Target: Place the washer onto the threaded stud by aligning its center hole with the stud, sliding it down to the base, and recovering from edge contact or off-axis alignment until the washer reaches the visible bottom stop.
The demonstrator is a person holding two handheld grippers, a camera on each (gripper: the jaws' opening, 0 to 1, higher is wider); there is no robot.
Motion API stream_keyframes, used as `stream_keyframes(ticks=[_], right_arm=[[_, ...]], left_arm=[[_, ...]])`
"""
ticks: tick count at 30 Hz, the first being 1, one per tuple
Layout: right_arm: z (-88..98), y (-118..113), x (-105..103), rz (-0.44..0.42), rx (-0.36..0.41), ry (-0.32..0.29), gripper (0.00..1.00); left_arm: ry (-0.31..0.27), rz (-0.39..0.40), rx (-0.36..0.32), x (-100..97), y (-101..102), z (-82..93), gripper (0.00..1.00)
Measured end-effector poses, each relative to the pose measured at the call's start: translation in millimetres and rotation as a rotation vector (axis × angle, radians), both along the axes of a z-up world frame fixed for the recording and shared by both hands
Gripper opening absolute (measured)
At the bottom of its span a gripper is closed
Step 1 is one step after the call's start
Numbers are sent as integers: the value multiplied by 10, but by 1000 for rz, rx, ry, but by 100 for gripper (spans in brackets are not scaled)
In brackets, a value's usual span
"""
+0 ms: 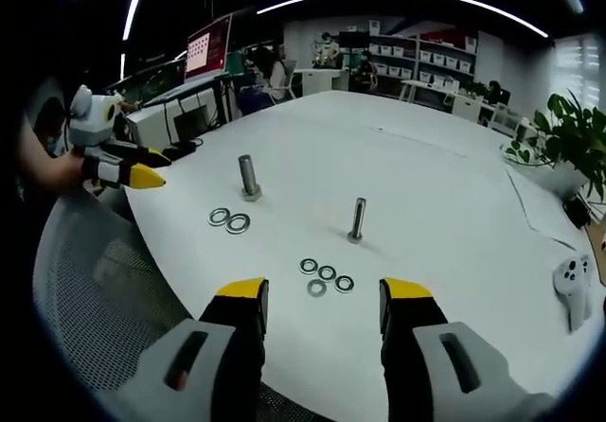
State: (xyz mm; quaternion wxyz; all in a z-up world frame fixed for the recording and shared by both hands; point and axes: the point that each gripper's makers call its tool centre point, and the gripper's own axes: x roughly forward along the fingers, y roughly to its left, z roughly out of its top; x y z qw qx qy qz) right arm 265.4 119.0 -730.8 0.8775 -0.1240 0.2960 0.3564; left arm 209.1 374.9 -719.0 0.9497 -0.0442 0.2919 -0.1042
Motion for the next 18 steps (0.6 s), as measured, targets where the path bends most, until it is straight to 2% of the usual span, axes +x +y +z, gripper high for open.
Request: stream_keyframes(ticks=[4,18], right_arm=[[14,8,-5,-2,11,1,50],[-25,47,-40,33,-10,11,50]], left_arm=[[-12,18,5,7,40,14,54],[-2,29,18,4,67,-1,53]])
